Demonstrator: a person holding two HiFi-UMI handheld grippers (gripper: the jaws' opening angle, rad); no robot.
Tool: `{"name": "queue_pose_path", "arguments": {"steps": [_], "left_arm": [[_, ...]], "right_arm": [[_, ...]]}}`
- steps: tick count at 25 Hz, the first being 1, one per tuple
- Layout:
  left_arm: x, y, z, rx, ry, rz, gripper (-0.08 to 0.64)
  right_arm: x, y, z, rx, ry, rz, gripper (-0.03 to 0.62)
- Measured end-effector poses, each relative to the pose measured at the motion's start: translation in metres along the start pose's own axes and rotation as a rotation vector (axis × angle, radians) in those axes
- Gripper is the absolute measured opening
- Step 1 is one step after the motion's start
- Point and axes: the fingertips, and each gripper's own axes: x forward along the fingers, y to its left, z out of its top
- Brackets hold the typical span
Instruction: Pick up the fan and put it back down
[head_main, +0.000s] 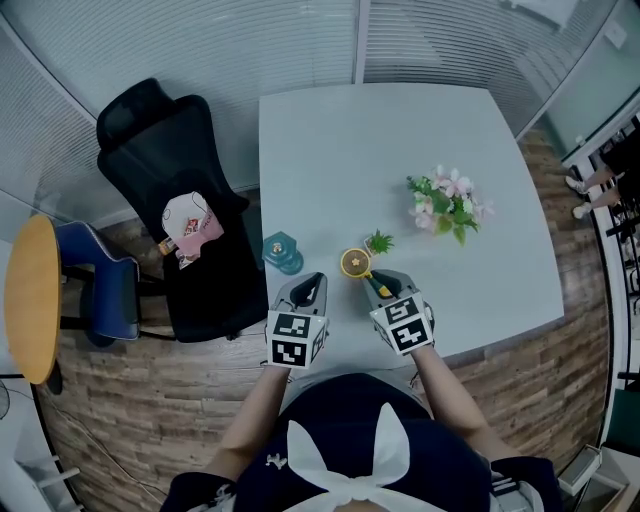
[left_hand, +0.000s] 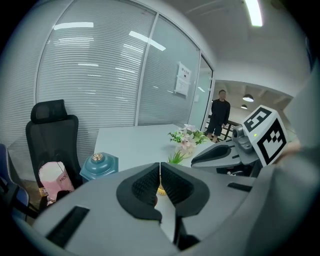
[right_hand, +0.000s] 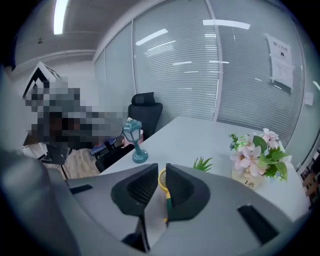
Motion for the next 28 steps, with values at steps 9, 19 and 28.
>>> {"name": "queue_pose_path", "arguments": {"steps": [9,19,28], "left_arm": [[-0.013,-0.01,0.006,-0.036,-0.036,-0.024,0.025],[-0.023,-0.017,0.01,-0.036,-0.059,-0.038,0.025],[-0.029,-0.023,0.012,-0.022,-0.068,-0.049,0.025]], "right_arm": [[-0.026,0.004,0.028,0.013,-0.126,-0.055,0.008],[-0.043,0.022,0.038,0.006,-0.155,-0.035,0.003],[-0.055,0.028,0.042,0.018,-0.172,-0.042,0.003]]}}
